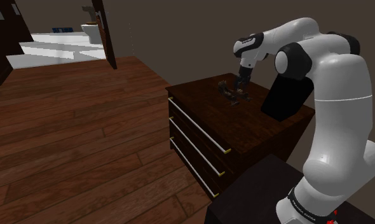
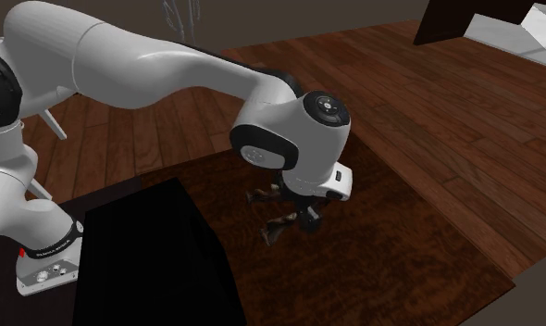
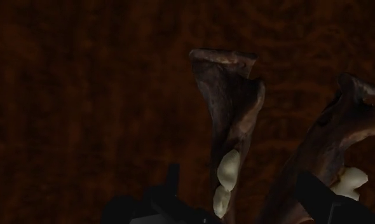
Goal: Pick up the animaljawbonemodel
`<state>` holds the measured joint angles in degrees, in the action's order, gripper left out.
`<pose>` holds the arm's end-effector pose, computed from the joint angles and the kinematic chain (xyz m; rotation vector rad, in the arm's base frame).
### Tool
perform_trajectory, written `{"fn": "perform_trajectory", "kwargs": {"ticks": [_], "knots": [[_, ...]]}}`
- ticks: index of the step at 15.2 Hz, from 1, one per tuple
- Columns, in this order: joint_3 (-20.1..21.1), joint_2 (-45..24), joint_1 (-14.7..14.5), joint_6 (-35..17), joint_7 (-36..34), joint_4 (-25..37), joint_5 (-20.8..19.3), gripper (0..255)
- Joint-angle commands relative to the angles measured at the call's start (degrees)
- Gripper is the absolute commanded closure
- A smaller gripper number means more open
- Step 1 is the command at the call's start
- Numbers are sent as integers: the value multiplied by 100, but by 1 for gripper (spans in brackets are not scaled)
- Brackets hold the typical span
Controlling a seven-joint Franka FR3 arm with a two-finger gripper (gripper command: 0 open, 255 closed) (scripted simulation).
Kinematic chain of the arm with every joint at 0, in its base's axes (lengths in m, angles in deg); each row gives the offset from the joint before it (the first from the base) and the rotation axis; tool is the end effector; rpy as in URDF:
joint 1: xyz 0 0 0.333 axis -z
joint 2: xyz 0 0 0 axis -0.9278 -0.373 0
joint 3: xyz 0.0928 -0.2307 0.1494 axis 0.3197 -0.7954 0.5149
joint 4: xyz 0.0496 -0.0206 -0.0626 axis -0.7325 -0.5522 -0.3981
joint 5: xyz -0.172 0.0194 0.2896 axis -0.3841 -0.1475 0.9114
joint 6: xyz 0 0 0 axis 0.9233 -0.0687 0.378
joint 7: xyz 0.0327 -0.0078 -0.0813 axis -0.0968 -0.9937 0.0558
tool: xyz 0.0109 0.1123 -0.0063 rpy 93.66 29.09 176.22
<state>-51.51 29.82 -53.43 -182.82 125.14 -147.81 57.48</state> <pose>0.5226 -0.3293 0.3809 -2.9863 0.0208 -0.0075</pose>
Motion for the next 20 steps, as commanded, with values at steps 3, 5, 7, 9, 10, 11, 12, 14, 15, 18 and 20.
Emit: {"fn": "perform_trajectory", "kwargs": {"ticks": [3,5,7,9,10,11,12,14,15,18,20], "knots": [[24,-86,0,-230,57,-155,51,0],[25,-90,2,-230,58,-150,52,255],[25,-93,2,-228,56,-145,53,255],[25,-93,2,-229,57,-147,53,255],[25,-93,2,-229,57,-147,53,255],[25,-93,2,-229,57,-147,53,255],[25,-94,3,-229,57,-146,53,255],[24,-86,1,-229,58,-154,51,255],[17,-61,0,-168,42,-114,36,255],[-2,7,2,21,-3,17,-4,255],[-14,47,6,150,-33,112,-28,255]]}}
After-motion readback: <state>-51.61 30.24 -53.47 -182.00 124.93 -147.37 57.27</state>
